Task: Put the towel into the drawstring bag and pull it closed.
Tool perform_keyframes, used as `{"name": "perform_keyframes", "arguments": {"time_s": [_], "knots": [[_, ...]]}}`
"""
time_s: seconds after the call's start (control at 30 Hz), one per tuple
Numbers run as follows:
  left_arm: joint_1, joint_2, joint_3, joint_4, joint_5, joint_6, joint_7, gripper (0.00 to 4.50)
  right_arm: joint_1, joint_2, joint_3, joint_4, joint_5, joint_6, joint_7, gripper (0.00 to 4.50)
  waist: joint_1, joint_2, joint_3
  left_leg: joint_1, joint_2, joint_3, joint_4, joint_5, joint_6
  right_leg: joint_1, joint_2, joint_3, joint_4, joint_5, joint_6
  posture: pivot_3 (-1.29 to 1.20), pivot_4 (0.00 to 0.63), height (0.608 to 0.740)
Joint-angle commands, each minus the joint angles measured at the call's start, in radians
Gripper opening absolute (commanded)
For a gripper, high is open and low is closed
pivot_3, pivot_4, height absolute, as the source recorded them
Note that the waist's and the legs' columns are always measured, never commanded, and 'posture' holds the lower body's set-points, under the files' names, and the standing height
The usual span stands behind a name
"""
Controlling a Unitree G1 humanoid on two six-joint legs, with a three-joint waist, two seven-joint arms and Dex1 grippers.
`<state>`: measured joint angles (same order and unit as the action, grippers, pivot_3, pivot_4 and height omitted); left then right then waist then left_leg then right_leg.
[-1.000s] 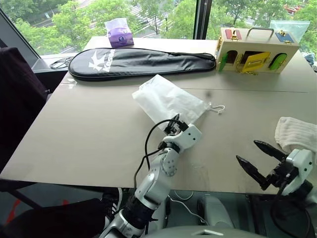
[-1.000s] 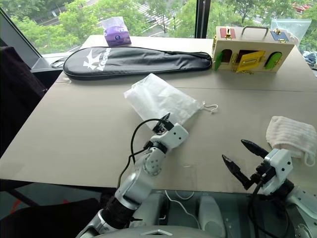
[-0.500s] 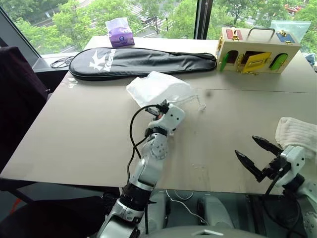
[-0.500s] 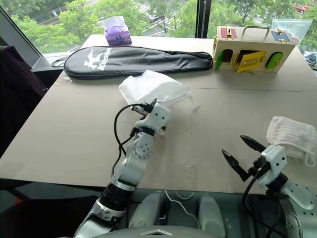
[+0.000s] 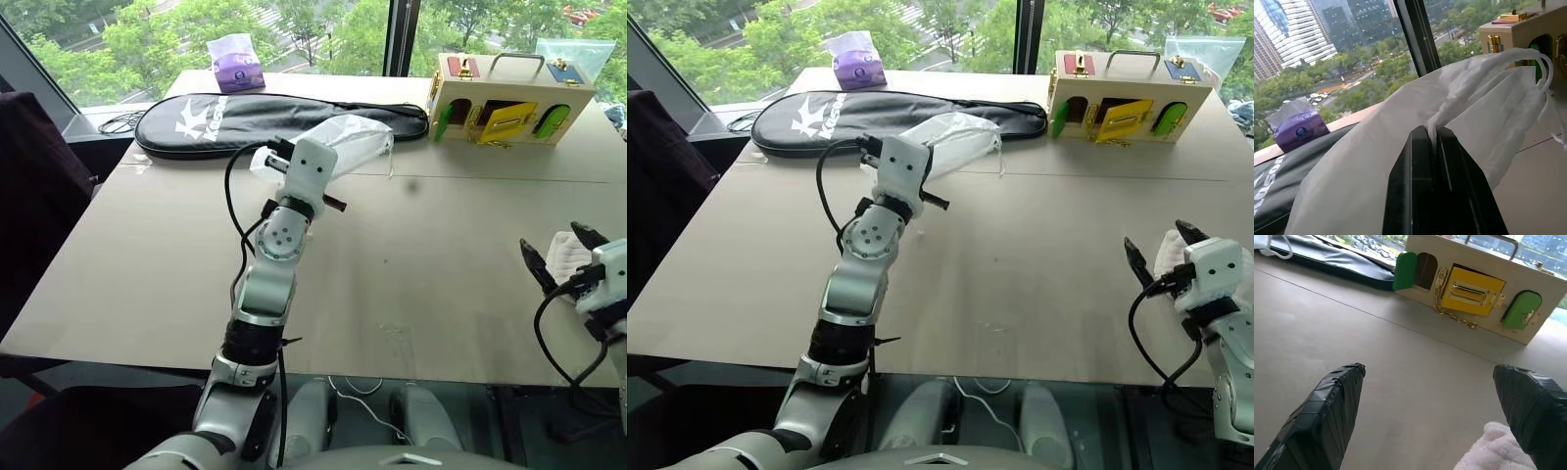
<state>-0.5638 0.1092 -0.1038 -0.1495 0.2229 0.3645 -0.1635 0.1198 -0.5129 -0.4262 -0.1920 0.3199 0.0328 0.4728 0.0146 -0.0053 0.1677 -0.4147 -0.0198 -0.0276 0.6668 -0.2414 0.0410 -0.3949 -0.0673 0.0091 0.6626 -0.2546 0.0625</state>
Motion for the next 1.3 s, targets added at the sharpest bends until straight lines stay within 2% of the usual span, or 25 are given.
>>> {"name": "perform_keyframes", "arguments": {"time_s": [0.03,0.2,0.33,0.5,0.7,1.0,1.03,1.07,1.2,1.23,1.3], "knots": [[-0.044,-0.001,-0.012,-0.097,-0.024,-0.003,-0.026,0.04,-0.027,-0.024,-0.101,-0.019,-0.002,0.079,-0.107,4.5,0.001,0.0,0.0,0.0,0.0,0.0,0.0,0.0,0.0,0.0,0.0,0.0,0.0,0.0,0.0,0.0,0.15,0.74],[-0.079,-0.023,-0.032,-0.139,-0.012,0.049,-0.015,0.04,-0.02,-0.086,-0.182,-0.016,0.034,0.347,-0.188,4.5,0.002,0.0,0.0,0.0,-0.001,0.0,0.0,0.0,0.0,0.0,-0.001,0.0,0.0,0.0,0.0,0.0,0.15,0.74],[-0.094,-0.047,-0.017,-0.145,-0.013,0.116,0.011,0.04,-0.025,-0.08,-0.21,-0.062,0.115,0.562,-0.22,4.5,-0.004,0.0,0.0,0.0,0.0,-0.001,0.0,0.0,0.0,0.0,0.0,0.0,0.0,0.0,0.0,0.0,0.15,0.74],[-0.088,-0.043,-0.023,-0.14,-0.007,0.118,0.02,0.04,-0.063,-0.064,-0.243,-0.075,0.247,0.837,-0.263,4.5,-0.005,0.0,0.0,0.0,0.001,0.0,0.0,0.0,0.0,0.0,0.002,0.002,0.0,0.0,0.0,0.0,0.15,0.74],[-0.074,-0.037,-0.029,-0.141,-0.009,0.119,0.021,0.04,-0.177,-0.006,-0.296,0.005,0.336,1.006,-0.343,4.5,-0.003,0.0,0.0,0.0,0.001,0.0,0.0,0.0,0.0,0.0,0.002,0.002,0.0,0.0,0.0,0.0,0.15,0.74],[-0.077,-0.041,-0.034,-0.128,-0.017,0.114,0.016,0.04,-0.116,-0.083,-0.108,0.057,0.206,1.032,-0.301,4.5,-0.003,-0.007,-0.004,0.0,0.001,0.0,0.0,0.0,0.0,0.001,0.003,0.001,0.0,0.0,0.0,0.0,0.15,0.74],[-0.079,-0.04,-0.034,-0.123,-0.017,0.112,0.017,0.0,-0.116,-0.09,-0.095,0.064,0.194,1.027,-0.299,3.98,-0.003,-0.009,-0.005,0.0,0.001,0.0,0.0,0.0,0.0,0.001,0.003,0.001,0.0,0.0,0.0,0.0,0.15,0.74],[-0.079,-0.039,-0.033,-0.122,-0.017,0.113,0.017,0.0,-0.114,-0.096,-0.088,0.069,0.185,1.023,-0.295,3.74,-0.003,-0.011,-0.007,0.0,0.001,0.0,0.0,0.0,0.0,0.001,0.003,0.001,0.0,0.0,0.0,0.0,0.15,0.74],[-0.077,-0.039,-0.03,-0.126,-0.018,0.126,0.018,0.0,-0.097,-0.105,-0.069,0.085,0.153,1.0,-0.273,2.04,-0.002,-0.018,-0.011,0.001,0.001,-0.001,0.0,0.0,0.0,0.002,0.003,0.0,-0.001,0.0,0.0,0.0,0.15,0.74],[-0.079,-0.039,-0.029,-0.127,-0.019,0.129,0.018,0.0,-0.094,-0.106,-0.066,0.087,0.146,0.997,-0.268,1.49,-0.001,-0.019,-0.011,0.001,0.001,-0.001,0.001,0.0,0.0,0.002,0.003,0.0,-0.001,0.0,0.0,0.0,0.15,0.74],[-0.081,-0.039,-0.028,-0.13,-0.02,0.135,0.017,0.0,-0.089,-0.105,-0.065,0.09,0.138,0.99,-0.26,0.78,0.0,-0.02,-0.012,0.001,0.002,-0.002,0.001,0.0,0.0,0.003,0.003,0.0,-0.001,0.0,0.0,0.0,0.15,0.74]]}}
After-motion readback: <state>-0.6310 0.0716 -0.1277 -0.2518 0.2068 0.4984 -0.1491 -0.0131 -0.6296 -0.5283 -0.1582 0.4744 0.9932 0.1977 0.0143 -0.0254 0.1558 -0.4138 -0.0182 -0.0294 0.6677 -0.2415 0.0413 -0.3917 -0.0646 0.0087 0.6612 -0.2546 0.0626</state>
